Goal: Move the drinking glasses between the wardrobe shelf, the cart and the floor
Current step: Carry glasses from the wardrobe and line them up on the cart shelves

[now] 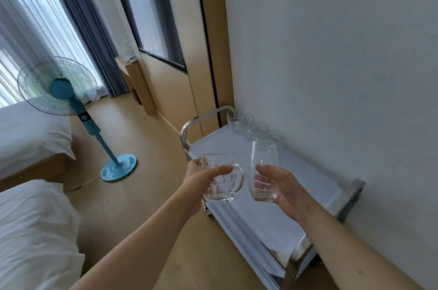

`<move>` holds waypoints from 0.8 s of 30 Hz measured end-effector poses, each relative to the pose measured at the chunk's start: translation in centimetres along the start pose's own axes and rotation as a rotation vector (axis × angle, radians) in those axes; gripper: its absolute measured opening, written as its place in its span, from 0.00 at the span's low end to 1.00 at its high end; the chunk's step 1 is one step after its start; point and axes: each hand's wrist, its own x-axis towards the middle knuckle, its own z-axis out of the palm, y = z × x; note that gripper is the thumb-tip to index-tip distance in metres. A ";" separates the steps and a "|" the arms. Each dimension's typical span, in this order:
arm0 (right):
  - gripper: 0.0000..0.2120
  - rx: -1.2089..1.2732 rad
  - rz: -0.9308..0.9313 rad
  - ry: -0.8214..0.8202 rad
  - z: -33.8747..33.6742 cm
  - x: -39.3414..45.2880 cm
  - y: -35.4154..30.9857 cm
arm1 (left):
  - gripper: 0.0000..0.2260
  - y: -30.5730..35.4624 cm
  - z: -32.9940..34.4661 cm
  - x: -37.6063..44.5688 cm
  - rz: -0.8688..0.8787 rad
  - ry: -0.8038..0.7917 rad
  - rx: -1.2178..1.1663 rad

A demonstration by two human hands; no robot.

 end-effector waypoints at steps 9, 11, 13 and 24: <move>0.27 0.098 -0.038 0.237 -0.3 2.8 1.2 | 0.39 0.4 0.3 10.1 0.014 -0.202 0.192; 0.28 0.094 -0.056 0.282 0.1 3.1 1.3 | 0.42 0.8 0.2 12.0 0.055 -0.257 0.237; 0.28 0.104 -0.071 0.331 0.5 3.7 1.4 | 0.49 0.9 0.1 14.0 0.087 -0.323 0.275; 0.30 0.132 -0.097 0.500 3.4 4.4 4.0 | 0.46 0.5 -0.2 19.3 0.387 -0.620 0.642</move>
